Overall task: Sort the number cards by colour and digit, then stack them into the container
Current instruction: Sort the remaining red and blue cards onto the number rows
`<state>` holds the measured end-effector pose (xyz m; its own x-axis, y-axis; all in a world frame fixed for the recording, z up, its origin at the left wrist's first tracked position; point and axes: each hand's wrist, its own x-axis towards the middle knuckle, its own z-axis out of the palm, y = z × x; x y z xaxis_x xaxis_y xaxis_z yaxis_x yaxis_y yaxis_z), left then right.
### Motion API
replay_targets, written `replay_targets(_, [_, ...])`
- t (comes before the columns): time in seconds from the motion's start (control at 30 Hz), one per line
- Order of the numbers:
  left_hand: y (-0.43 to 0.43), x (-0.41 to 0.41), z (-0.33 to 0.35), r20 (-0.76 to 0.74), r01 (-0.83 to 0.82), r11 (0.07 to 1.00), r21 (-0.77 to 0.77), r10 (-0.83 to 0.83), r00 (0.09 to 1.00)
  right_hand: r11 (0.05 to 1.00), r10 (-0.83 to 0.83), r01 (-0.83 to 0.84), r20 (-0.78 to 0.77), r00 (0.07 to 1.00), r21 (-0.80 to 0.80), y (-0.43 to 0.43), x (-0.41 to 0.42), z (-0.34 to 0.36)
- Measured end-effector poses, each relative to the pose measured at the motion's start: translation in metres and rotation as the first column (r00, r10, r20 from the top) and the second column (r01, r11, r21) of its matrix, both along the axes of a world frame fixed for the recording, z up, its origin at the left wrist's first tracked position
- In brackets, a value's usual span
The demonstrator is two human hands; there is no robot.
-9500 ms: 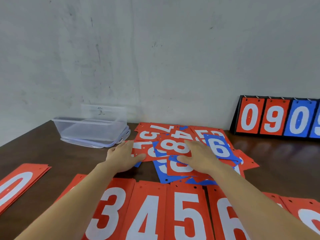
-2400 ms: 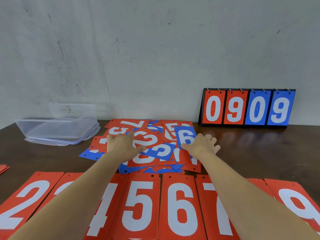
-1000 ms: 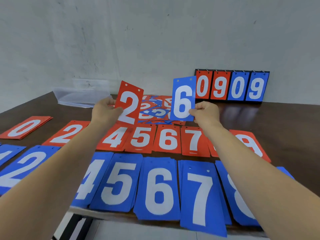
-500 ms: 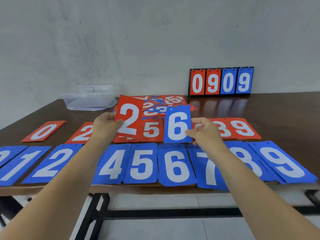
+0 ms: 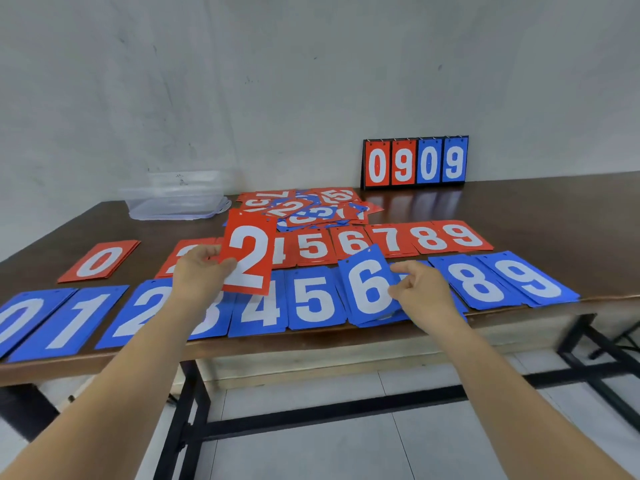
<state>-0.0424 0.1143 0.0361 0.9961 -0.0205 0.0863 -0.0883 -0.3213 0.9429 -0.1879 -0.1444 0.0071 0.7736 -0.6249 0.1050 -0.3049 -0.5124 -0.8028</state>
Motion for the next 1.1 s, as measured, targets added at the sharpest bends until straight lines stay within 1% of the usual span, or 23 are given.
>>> replay_targets(0.07, [0.008, 0.000, 0.001, 0.001, -0.004, 1.000, 0.015, 0.004, 1.000, 0.991, -0.029, 0.015, -0.100, 0.995, -0.136, 0.005, -0.001, -0.002])
replay_targets(0.17, [0.023, 0.002, 0.001, -0.003, -0.027, 1.000, 0.006, 0.027, 1.000, 0.934, -0.097, 0.001, -0.250, 0.963, -0.358, 0.014, -0.002, 0.000])
replay_targets(0.23, [0.033, 0.006, 0.000, -0.023, -0.037, 0.999, -0.013, 0.036, 0.999, 0.889, -0.145, -0.006, -0.294, 0.945, -0.458, 0.020, -0.003, 0.000])
replay_targets(0.3, [0.042, 0.010, -0.001, -0.029, -0.045, 0.999, -0.011, 0.045, 0.999, 0.856, -0.179, -0.005, -0.306, 0.935, -0.517, 0.024, -0.002, 0.001])
replay_targets(0.5, [0.064, 0.026, 0.002, -0.004, -0.078, 0.997, 0.027, 0.079, 0.997, 0.836, -0.188, -0.012, -0.307, 0.933, -0.549, 0.035, 0.007, 0.005])
replay_targets(0.63, [0.083, 0.042, 0.005, 0.013, -0.132, 0.991, 0.037, 0.131, 0.991, 0.845, -0.151, 0.000, -0.239, 0.959, -0.534, 0.045, 0.021, 0.013])
replay_targets(0.8, [0.099, 0.068, 0.006, -0.014, -0.175, 0.984, 0.039, 0.175, 0.984, 0.837, -0.075, -0.017, -0.145, 0.987, -0.546, 0.062, 0.047, 0.022])
replay_targets(0.93, [0.098, 0.090, 0.002, -0.017, -0.187, 0.979, 0.082, 0.189, 0.982, 0.820, -0.016, -0.030, -0.075, 0.997, -0.572, 0.078, 0.072, 0.028])
replay_targets(1.1, [0.087, 0.118, -0.009, -0.030, -0.160, 0.967, 0.197, 0.170, 0.985, 0.811, 0.043, -0.068, -0.057, 0.997, -0.581, 0.083, 0.101, 0.034])
